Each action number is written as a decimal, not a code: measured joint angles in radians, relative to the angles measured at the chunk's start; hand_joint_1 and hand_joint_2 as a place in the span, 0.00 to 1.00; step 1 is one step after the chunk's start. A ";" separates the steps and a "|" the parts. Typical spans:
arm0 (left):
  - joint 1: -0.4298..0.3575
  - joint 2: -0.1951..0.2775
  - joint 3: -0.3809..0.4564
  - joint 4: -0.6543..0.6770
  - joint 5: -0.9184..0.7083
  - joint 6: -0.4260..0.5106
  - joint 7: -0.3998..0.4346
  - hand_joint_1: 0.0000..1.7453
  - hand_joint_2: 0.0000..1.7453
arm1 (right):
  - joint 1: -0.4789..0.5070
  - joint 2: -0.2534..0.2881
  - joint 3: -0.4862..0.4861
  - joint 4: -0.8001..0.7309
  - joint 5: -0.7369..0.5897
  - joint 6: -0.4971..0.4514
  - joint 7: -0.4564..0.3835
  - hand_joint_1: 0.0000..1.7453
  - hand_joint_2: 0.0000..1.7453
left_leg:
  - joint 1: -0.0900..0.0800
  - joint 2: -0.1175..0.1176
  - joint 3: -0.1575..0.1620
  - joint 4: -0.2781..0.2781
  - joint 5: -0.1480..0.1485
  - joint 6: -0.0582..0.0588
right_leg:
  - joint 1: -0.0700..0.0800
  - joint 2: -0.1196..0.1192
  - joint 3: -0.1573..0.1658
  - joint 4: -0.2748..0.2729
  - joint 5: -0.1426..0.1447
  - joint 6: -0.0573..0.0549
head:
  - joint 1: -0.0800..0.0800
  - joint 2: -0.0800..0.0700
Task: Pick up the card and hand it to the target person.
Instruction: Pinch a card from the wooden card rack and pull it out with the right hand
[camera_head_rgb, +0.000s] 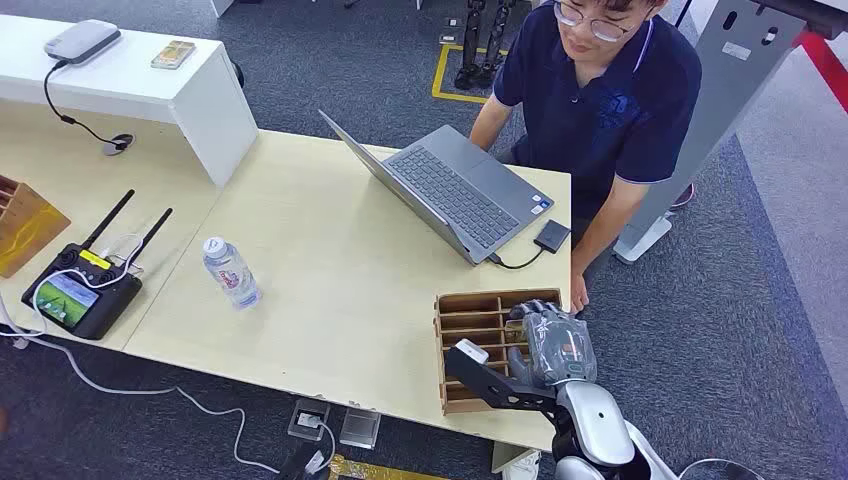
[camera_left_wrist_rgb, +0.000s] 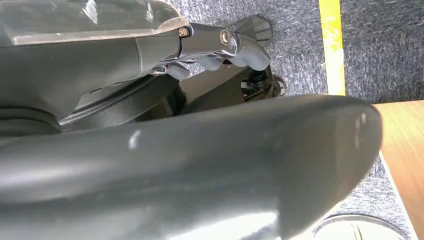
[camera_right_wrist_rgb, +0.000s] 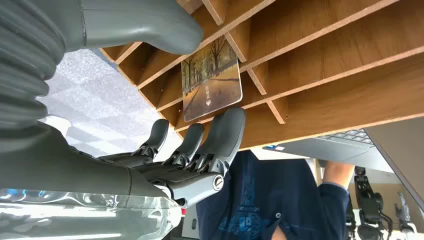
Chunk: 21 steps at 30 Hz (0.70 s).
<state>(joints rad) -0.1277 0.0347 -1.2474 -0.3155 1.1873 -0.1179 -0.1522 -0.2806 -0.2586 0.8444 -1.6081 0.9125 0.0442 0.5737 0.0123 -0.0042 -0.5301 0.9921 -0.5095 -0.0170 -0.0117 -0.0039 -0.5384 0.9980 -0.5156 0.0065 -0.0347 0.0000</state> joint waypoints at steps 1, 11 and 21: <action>0.000 0.000 0.000 0.000 0.000 0.000 0.000 0.00 0.00 | 0.000 0.000 0.000 0.000 0.000 0.000 0.000 0.45 1.00 | 0.000 0.000 0.000 0.000 0.000 0.000 | 0.000 0.000 0.000 0.000 0.000 0.000 | 0.000 0.000; 0.000 0.000 0.000 0.000 0.000 0.000 0.000 0.00 0.00 | 0.000 0.004 0.000 0.002 0.000 0.000 0.000 0.54 1.00 | 0.000 0.000 0.000 0.000 0.000 0.000 | 0.000 0.000 0.000 0.000 0.000 0.000 | 0.000 0.000; 0.000 0.000 0.000 0.000 0.000 -0.002 0.000 0.00 0.00 | 0.000 0.008 0.000 0.005 0.000 0.000 0.000 0.59 1.00 | 0.000 0.000 0.000 0.000 0.000 0.000 | 0.000 0.000 0.000 0.000 0.000 0.000 | 0.000 0.000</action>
<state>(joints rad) -0.1277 0.0347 -1.2474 -0.3155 1.1871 -0.1198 -0.1522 -0.2807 -0.2506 0.8442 -1.6033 0.9125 0.0446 0.5734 0.0123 -0.0042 -0.5301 0.9921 -0.5094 -0.0170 -0.0117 -0.0039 -0.5384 0.9980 -0.5156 0.0065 -0.0347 0.0000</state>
